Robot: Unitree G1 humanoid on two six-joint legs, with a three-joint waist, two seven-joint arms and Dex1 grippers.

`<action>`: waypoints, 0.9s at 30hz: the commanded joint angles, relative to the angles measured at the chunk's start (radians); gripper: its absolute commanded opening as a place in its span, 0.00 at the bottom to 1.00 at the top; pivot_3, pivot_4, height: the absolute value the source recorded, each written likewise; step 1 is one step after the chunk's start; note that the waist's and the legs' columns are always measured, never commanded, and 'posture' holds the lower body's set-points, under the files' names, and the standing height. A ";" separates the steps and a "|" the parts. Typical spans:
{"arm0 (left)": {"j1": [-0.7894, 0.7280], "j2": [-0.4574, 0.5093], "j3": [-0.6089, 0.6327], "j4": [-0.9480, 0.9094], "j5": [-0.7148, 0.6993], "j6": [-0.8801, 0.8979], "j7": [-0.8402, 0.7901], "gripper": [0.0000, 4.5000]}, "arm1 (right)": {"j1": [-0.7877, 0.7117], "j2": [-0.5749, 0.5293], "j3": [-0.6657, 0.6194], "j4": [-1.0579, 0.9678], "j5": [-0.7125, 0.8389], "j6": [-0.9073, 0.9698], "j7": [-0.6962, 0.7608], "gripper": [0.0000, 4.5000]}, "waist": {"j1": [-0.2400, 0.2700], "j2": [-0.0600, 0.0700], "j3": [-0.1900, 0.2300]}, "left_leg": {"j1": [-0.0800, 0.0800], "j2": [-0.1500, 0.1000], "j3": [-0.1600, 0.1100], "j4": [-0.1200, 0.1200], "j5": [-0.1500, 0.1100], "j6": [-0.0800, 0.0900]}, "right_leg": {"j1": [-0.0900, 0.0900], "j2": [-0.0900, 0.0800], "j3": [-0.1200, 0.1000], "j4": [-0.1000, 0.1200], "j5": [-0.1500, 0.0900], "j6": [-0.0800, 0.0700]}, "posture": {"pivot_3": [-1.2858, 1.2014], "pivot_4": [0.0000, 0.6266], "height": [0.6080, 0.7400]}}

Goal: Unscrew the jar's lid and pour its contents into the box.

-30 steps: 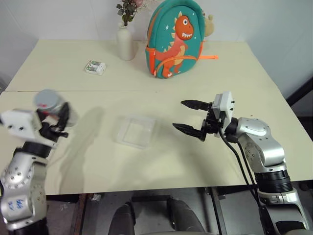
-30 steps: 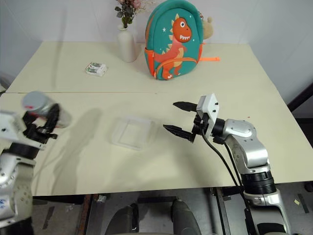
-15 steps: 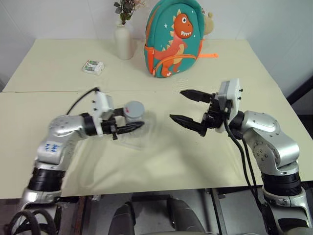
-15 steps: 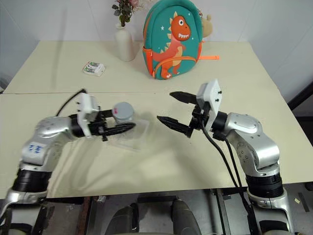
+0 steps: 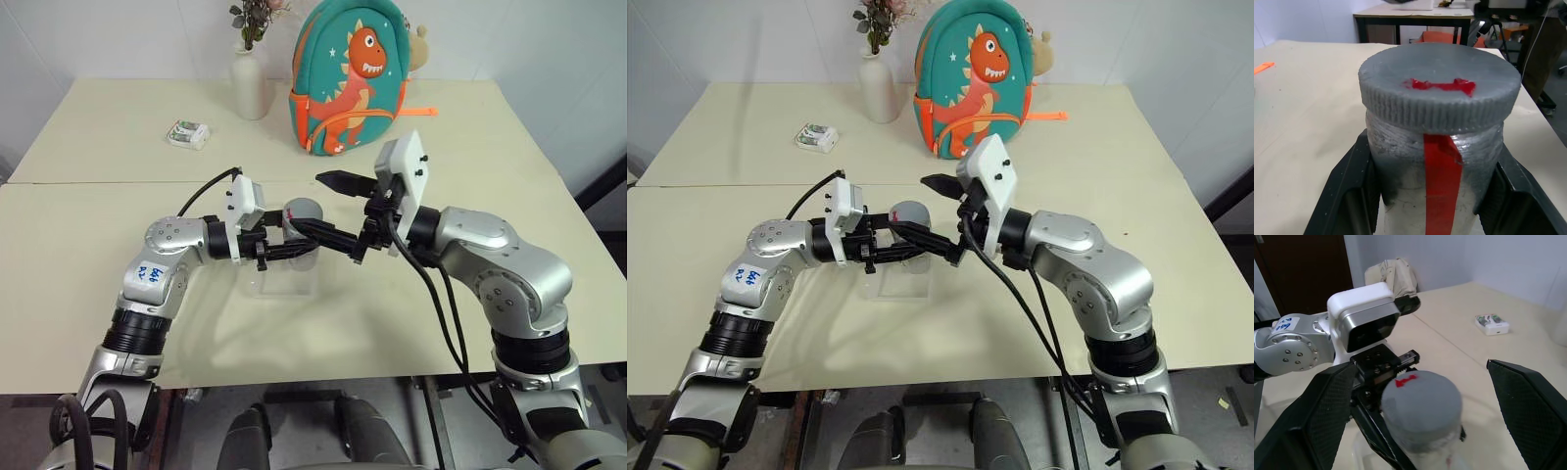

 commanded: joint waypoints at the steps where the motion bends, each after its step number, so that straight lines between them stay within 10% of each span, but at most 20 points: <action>1: -0.027 -0.009 0.019 -0.016 0.001 -0.015 0.001 0.46 | -0.029 0.011 0.004 -0.022 -0.001 0.009 -0.014 1.00 | 0.001 0.000 0.000 | 0.000 0.000 0.000 0.000 0.000 0.000 | 0.000 0.000 0.000 0.000 0.000 0.000 | 0.52 0.24 1.00; 27: -0.046 -0.017 0.045 -0.123 -0.027 0.087 0.038 0.46 | -0.073 0.014 0.019 0.062 -0.066 -0.001 0.036 1.00 | -0.001 0.000 0.000 | 0.000 0.000 -0.001 0.001 0.000 0.000 | 0.000 0.000 -0.001 0.001 0.000 0.000 | 0.52 0.24 1.00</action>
